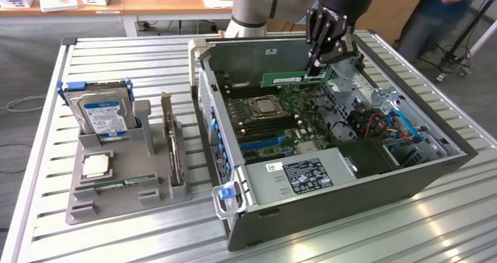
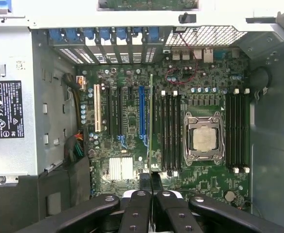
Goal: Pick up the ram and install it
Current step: 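Pick up the ram and move it above insertion slot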
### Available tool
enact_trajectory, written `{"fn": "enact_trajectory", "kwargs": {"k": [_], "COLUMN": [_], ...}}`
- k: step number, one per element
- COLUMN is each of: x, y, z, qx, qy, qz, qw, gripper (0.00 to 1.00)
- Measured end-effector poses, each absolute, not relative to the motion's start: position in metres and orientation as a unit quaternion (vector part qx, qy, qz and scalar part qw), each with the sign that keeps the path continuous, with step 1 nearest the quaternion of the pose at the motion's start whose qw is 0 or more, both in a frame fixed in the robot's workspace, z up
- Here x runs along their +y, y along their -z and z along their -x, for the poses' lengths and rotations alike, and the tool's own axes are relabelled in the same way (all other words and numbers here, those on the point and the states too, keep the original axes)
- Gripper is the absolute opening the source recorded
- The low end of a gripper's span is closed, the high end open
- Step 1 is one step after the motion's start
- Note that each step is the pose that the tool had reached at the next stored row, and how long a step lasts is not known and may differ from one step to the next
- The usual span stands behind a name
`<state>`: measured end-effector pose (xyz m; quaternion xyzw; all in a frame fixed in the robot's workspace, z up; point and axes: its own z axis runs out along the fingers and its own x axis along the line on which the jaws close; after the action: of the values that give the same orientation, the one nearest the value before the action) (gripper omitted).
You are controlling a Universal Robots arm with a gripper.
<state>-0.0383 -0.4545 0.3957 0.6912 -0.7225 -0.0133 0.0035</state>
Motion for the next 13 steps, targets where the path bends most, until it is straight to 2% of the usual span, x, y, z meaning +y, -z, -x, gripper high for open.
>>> {"fn": "enact_trajectory", "kwargs": {"k": [13], "x": [-0.4535], "y": [-0.3918], "z": [0.0384], "qx": [-0.723], "qy": [0.013], "qz": [-0.691], "qw": [0.004], "gripper": [0.11]}}
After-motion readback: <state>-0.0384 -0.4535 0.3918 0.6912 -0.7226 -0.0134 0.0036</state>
